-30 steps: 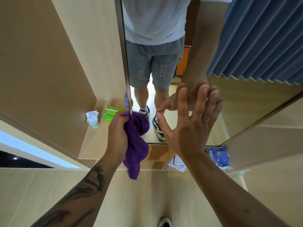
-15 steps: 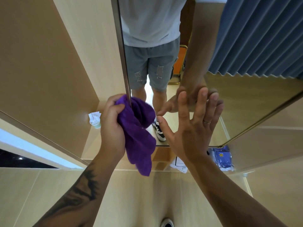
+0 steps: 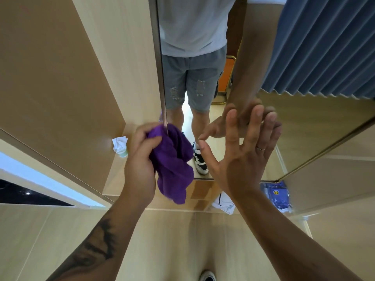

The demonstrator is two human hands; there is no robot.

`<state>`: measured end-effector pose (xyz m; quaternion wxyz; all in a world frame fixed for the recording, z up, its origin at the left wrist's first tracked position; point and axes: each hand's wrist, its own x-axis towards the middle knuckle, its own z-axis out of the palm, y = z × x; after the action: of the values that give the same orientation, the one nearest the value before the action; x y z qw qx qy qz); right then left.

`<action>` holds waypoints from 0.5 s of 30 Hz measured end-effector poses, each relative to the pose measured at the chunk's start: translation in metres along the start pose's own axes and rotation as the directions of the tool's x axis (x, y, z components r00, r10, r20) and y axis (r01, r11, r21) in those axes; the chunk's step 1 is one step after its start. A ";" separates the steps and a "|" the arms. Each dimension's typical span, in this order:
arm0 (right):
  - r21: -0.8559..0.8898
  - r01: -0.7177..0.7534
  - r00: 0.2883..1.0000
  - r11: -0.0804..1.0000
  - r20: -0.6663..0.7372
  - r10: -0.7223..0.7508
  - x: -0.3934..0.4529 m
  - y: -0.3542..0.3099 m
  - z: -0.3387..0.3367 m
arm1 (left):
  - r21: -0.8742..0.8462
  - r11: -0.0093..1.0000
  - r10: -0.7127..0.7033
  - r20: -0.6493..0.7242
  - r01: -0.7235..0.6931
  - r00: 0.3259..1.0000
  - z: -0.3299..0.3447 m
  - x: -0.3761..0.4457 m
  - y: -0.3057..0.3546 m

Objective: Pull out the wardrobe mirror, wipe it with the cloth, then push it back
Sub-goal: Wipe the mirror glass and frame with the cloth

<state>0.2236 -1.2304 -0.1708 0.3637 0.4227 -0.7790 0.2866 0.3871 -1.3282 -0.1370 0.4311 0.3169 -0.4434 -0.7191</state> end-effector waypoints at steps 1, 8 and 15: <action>-0.001 -0.002 1.000 1.000 0.006 0.002 0.000 0.000 0.000 | -0.013 0.998 0.055 0.036 -0.054 0.998 0.004 0.001 0.011; -0.016 0.027 1.000 1.000 0.016 -0.027 0.001 -0.002 0.003 | 0.011 0.998 0.057 0.010 -0.057 0.998 0.005 0.006 -0.001; -0.002 0.048 0.999 0.999 -0.015 -0.048 0.001 0.000 0.010 | 0.077 0.976 -0.195 -0.123 0.205 0.973 -0.021 0.011 -0.062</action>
<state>0.2199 -1.2382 -0.1762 0.3765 0.4390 -0.7661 0.2803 0.3787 -1.3311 -0.2025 0.3665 0.4197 -0.4152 -0.7191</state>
